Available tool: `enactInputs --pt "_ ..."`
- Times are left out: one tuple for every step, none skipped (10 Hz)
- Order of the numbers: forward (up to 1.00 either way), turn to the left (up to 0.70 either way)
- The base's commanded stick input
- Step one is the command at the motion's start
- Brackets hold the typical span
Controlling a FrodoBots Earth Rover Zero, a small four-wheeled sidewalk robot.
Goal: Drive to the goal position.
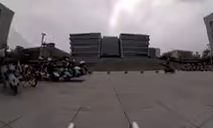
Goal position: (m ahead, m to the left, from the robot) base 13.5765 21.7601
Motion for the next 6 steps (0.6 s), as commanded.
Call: enactInputs --pt "0.70 0.00" --pt "0.70 0.00" --pt "0.70 0.00" --pt "0.70 0.00" --pt "0.70 0.00" --pt "0.70 0.00"
